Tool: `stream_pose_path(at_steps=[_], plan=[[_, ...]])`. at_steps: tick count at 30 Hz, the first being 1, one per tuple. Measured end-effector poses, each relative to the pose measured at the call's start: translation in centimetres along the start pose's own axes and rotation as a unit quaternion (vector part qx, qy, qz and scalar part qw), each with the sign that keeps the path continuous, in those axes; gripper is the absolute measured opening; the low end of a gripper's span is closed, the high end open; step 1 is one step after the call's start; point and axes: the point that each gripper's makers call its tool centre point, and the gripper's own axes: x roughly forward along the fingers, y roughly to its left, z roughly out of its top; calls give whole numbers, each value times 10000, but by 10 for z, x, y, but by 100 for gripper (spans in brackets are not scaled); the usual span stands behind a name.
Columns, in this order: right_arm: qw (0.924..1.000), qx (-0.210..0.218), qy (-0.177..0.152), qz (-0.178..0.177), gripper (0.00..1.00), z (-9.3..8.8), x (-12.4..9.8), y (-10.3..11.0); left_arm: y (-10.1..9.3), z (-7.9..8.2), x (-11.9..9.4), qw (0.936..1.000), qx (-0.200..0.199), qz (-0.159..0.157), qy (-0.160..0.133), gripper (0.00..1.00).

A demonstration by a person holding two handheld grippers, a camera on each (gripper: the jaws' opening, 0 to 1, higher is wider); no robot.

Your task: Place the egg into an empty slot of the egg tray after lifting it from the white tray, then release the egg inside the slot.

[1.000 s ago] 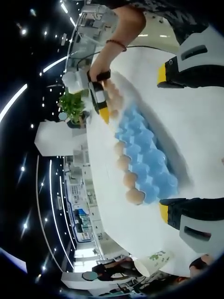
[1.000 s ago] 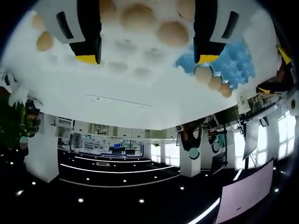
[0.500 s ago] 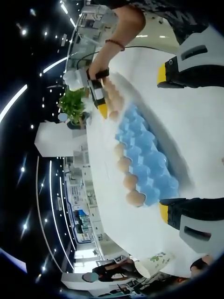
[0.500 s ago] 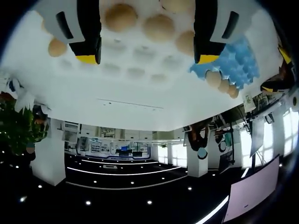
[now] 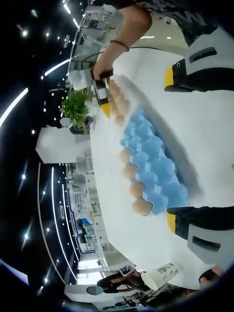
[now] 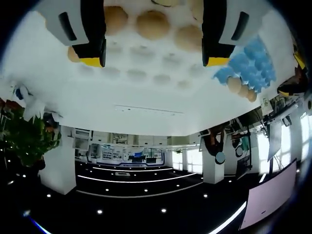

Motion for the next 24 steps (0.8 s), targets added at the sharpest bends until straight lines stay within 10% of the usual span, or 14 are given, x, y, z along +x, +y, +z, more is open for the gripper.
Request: stream_pose_path(at_steps=[24], plan=[[9987,107,98,-495,82,-10,-10,-68,1,-1,1,10000,82,21,46,100]])
